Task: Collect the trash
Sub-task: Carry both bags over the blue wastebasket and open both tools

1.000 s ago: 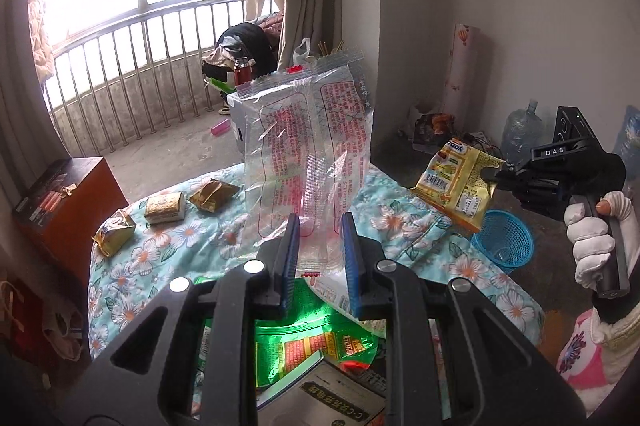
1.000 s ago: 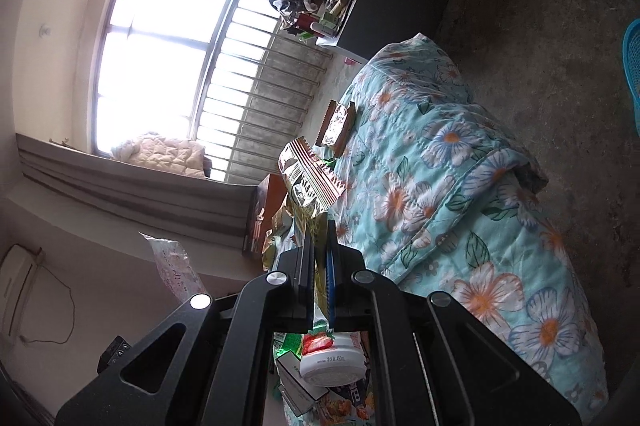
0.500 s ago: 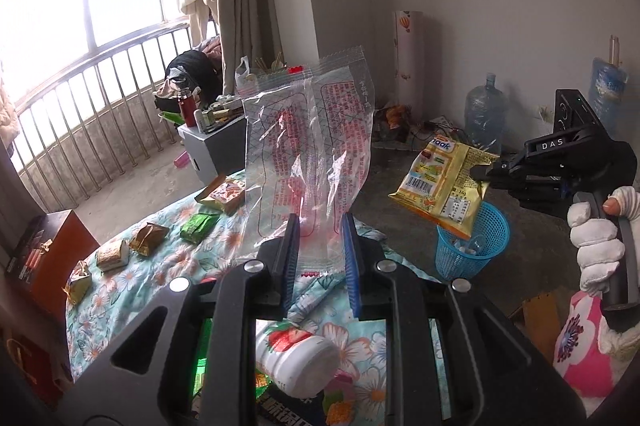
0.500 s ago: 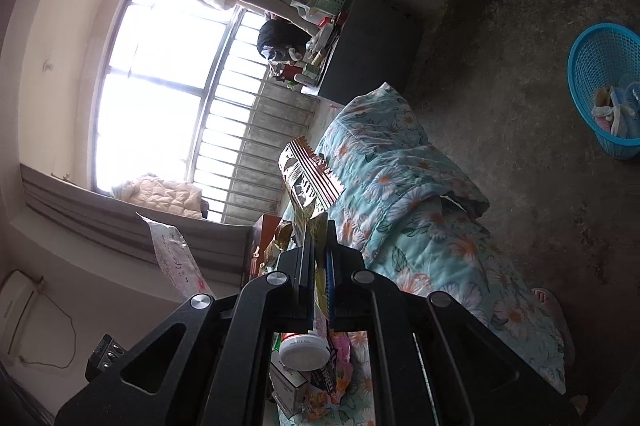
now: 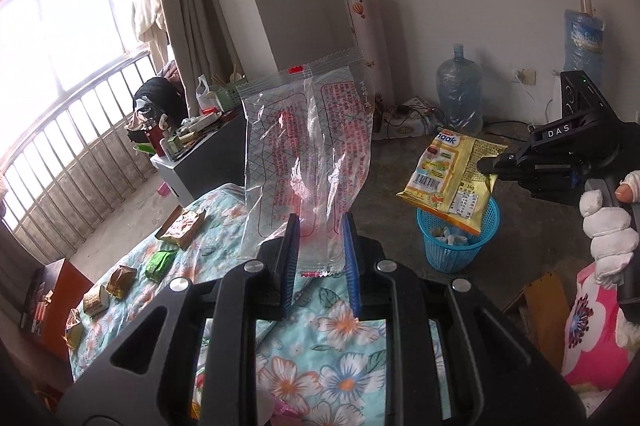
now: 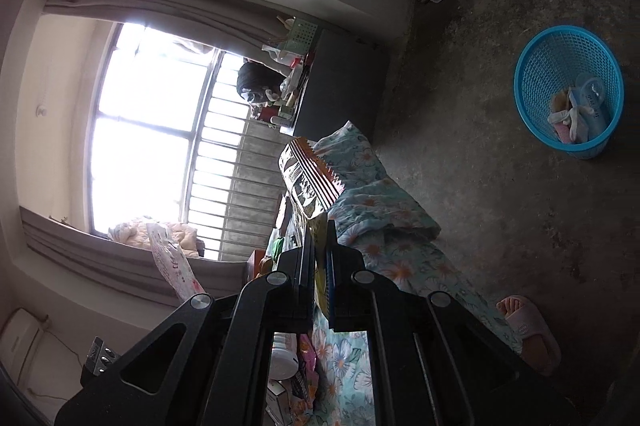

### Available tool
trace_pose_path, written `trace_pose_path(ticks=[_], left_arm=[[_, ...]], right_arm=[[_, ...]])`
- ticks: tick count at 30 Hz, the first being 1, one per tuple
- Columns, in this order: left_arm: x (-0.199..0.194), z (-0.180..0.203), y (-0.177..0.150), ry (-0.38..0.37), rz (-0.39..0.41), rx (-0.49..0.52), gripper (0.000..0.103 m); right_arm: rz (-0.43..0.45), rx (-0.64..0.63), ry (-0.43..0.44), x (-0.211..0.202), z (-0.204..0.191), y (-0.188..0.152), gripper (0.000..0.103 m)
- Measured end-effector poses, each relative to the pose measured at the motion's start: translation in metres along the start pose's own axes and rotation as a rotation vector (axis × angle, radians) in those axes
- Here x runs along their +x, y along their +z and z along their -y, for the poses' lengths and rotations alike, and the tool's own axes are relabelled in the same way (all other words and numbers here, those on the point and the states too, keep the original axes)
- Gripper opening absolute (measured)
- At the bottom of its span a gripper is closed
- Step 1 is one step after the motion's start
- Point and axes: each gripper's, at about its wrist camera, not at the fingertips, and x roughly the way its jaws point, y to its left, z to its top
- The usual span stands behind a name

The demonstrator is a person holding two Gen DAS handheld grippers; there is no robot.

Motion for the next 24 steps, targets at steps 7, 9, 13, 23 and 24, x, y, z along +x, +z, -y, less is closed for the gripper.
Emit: trace_pose_path(ticks=[7, 9, 13, 23, 24], left_arm=[[0.029, 0.038, 0.020, -0.032, -0.007, 0.071, 0.019], [0.038, 0.049, 0.024, -0.043, -0.012, 0.094, 0.019], [0.057, 0.073, 0.031, -0.076, -0.028, 0.126, 0.019], [0.162, 0.119, 0.058, -0.559, -0.282, -0.088, 0.019], [0.178, 0.124, 0.060, -0.611, -0.317, -0.122, 0.019]], right_arm=[[0.047, 0.052, -0.024, -0.021, 0.035, 0.017, 0.005], [0.065, 0.067, -0.030, -0.029, 0.045, 0.023, 0.005], [0.101, 0.105, -0.038, -0.041, 0.065, 0.033, 0.005], [0.255, 0.176, -0.189, -0.066, 0.129, 0.069, 0.005], [0.265, 0.194, -0.208, -0.065, 0.139, 0.073, 0.005]])
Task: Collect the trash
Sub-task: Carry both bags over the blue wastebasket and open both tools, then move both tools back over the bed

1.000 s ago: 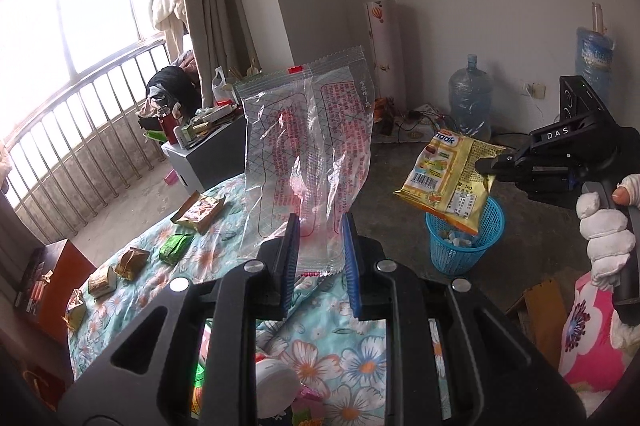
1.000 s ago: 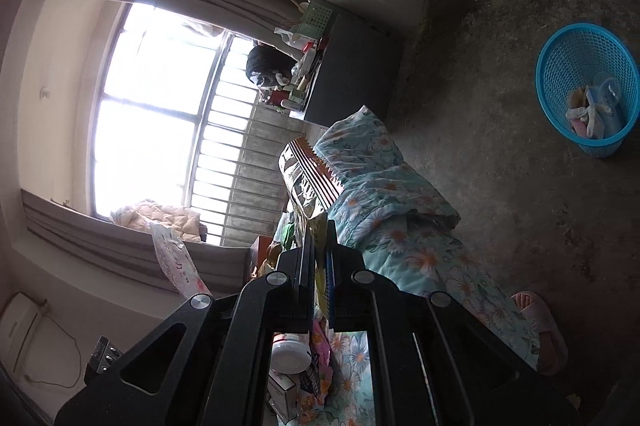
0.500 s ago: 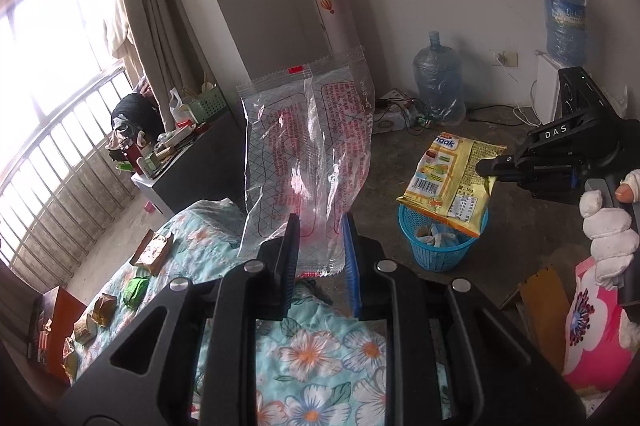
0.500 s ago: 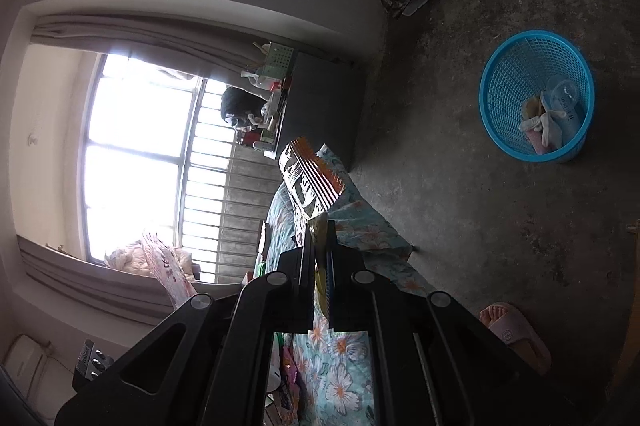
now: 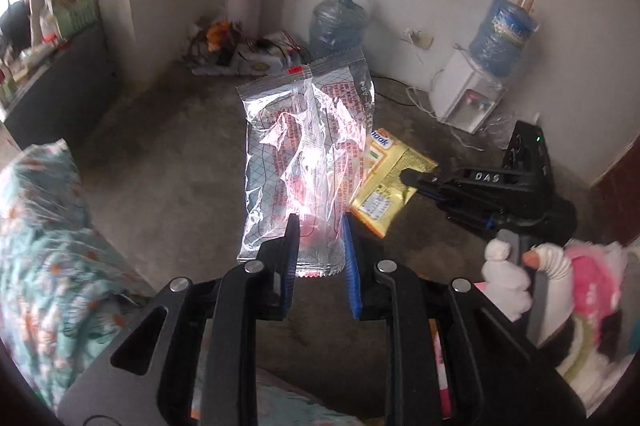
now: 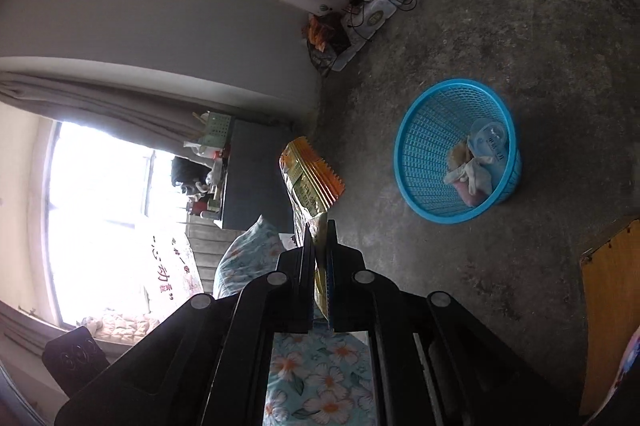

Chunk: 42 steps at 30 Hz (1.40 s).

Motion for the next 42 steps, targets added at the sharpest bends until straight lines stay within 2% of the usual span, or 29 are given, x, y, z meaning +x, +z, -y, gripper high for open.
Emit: trace_pose_path(ticks=[1, 5, 12, 13, 15, 16, 18, 20, 24, 28, 34, 36, 38, 40, 42], left_arm=[[0.015, -0.003, 0.005, -0.044, -0.026, -0.027, 0.019], [0.078, -0.015, 0.017, -0.125, -0.132, -0.095, 0.020], [0.181, -0.037, 0.025, -0.149, -0.260, -0.157, 0.021], [0.193, -0.043, 0.027, -0.142, -0.264, -0.169, 0.024], [0.216, -0.054, 0.032, -0.109, -0.271, -0.210, 0.044], [0.227, -0.061, 0.032, -0.098, -0.274, -0.241, 0.060], [0.239, -0.072, 0.035, -0.072, -0.266, -0.284, 0.063], [0.246, -0.078, 0.033, -0.051, -0.279, -0.300, 0.063], [0.232, -0.082, 0.033, -0.059, -0.212, -0.302, 0.063], [0.206, -0.077, 0.042, -0.030, -0.133, -0.283, 0.063], [0.133, -0.049, 0.041, -0.039, 0.036, -0.239, 0.070], [0.102, -0.040, 0.036, -0.059, 0.079, -0.239, 0.070], [0.071, -0.032, 0.027, -0.080, 0.107, -0.244, 0.071], [0.040, -0.026, 0.014, -0.040, 0.105, -0.240, 0.074], [0.005, -0.024, -0.002, -0.026, 0.140, -0.241, 0.074]], right_arm=[[0.007, 0.011, -0.020, 0.004, 0.008, 0.004, 0.005], [0.009, 0.058, -0.102, 0.028, 0.039, 0.021, 0.005], [-0.022, 0.105, -0.215, 0.083, 0.073, 0.049, 0.005], [-0.028, 0.107, -0.227, 0.092, 0.077, 0.054, 0.006], [-0.049, 0.125, -0.244, 0.112, 0.088, 0.064, 0.007], [-0.055, 0.134, -0.254, 0.121, 0.094, 0.068, 0.009], [-0.095, 0.125, -0.278, 0.145, 0.109, 0.074, 0.029], [-0.091, 0.141, -0.363, 0.155, 0.125, 0.073, 0.030], [-0.092, 0.152, -0.367, 0.159, 0.143, 0.063, 0.030], [-0.067, 0.119, -0.369, 0.146, 0.145, 0.051, 0.030], [0.005, -0.038, -0.356, 0.103, 0.102, 0.030, 0.030], [0.027, -0.138, -0.363, 0.089, 0.075, 0.020, 0.041], [0.051, -0.261, -0.354, 0.074, 0.045, 0.008, 0.046], [0.073, -0.394, -0.338, 0.059, 0.012, -0.006, 0.052], [0.096, -0.511, -0.311, 0.045, -0.022, -0.021, 0.064]])
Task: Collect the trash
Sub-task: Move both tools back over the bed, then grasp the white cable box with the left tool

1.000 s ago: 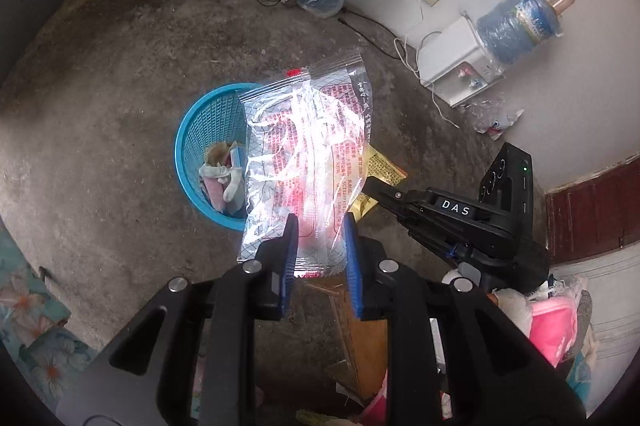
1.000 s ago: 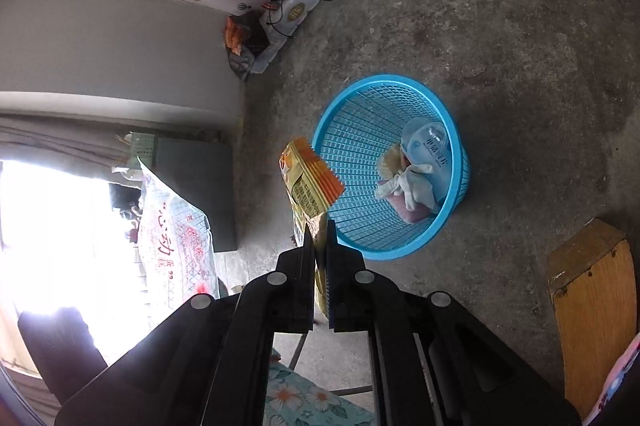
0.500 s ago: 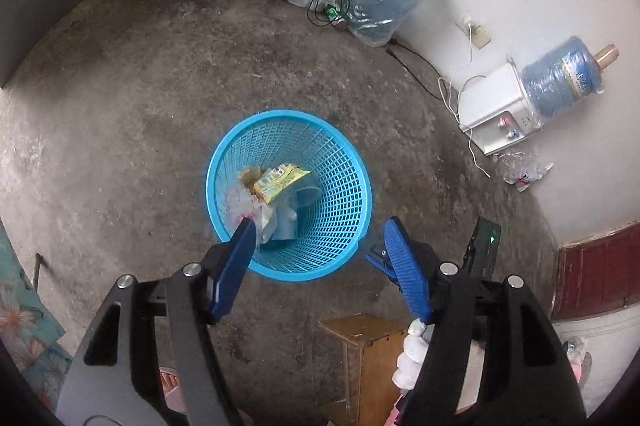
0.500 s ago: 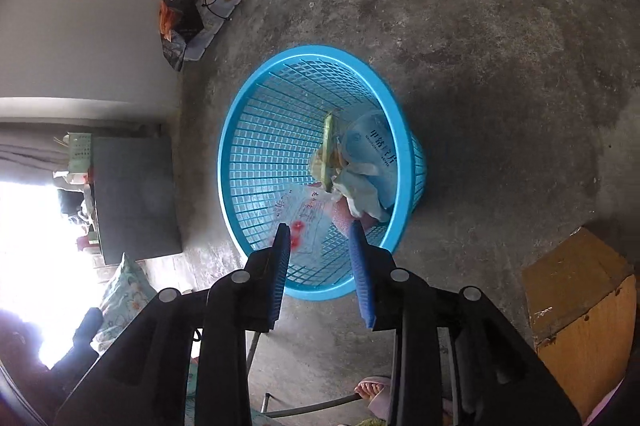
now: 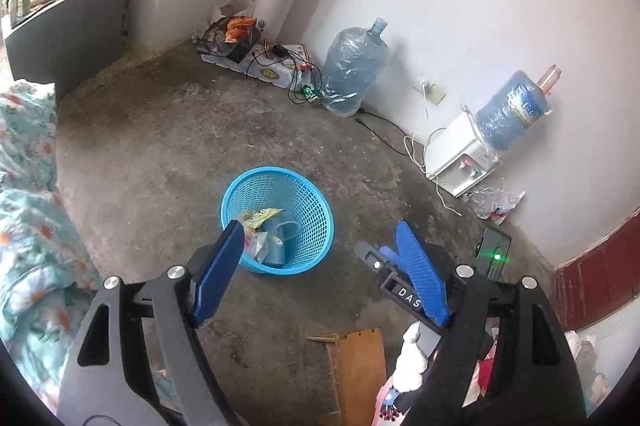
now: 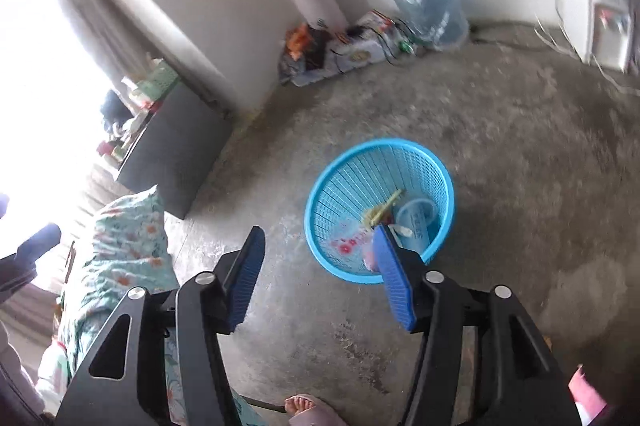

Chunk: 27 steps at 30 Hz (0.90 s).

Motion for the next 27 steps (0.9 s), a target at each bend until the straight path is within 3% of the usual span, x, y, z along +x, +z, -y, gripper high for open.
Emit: trace_pose_path(ticks=[6, 9, 20, 27], left_arm=[[-0.117, -0.020, -0.048, 0.090, 0.182, 0.017, 0.079], [-0.171, -0.041, -0.072, 0.132, 0.248, -0.033, 0.080], [-0.330, -0.121, -0.186, 0.358, 0.397, -0.137, 0.080], [-0.404, -0.166, -0.265, 0.449, 0.487, -0.201, 0.081]], right_arm=[[0.159, -0.256, 0.086, -0.067, -0.088, -0.001, 0.094], [0.182, -0.363, 0.139, -0.091, -0.127, -0.013, 0.095], [0.014, -0.535, 0.389, -0.134, -0.232, -0.074, 0.095], [-0.104, -0.574, 0.498, -0.142, -0.286, -0.122, 0.095]])
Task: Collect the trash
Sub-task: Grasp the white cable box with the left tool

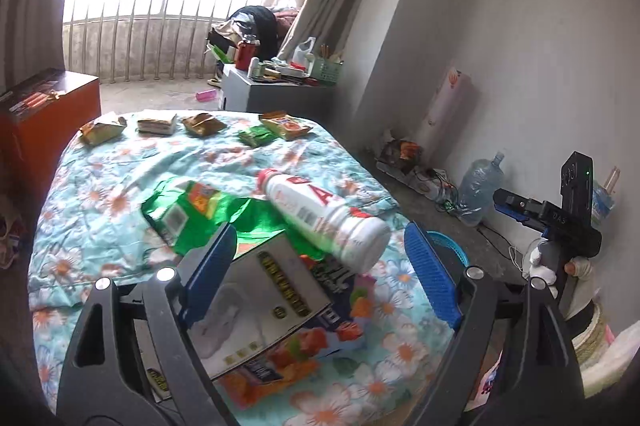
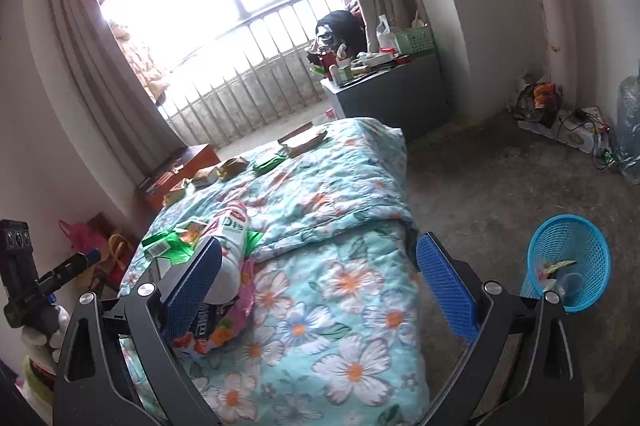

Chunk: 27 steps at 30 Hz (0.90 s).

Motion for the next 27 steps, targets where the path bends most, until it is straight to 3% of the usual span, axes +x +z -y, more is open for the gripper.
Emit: trace_pose_path(ticks=[3, 7, 12, 22, 27], left_arm=[[-0.008, -0.029, -0.013, -0.017, -0.017, -0.005, 0.082], [0.000, -0.051, -0.028, 0.003, -0.078, 0.096, 0.083], [0.020, -0.051, -0.041, -0.057, -0.158, 0.212, 0.083], [0.041, -0.035, -0.051, -0.059, -0.268, 0.541, 0.086], [0.047, -0.034, -0.058, -0.056, -0.327, 0.623, 0.086]], right_arm=[[-0.040, 0.004, 0.061, 0.015, -0.021, -0.003, 0.095], [-0.113, 0.001, 0.105, 0.035, -0.046, -0.005, 0.095], [-0.169, -0.020, 0.105, 0.056, -0.064, -0.007, 0.095], [-0.241, 0.001, 0.108, 0.087, -0.074, -0.010, 0.095], [-0.255, -0.002, 0.127, 0.096, -0.079, -0.009, 0.095]])
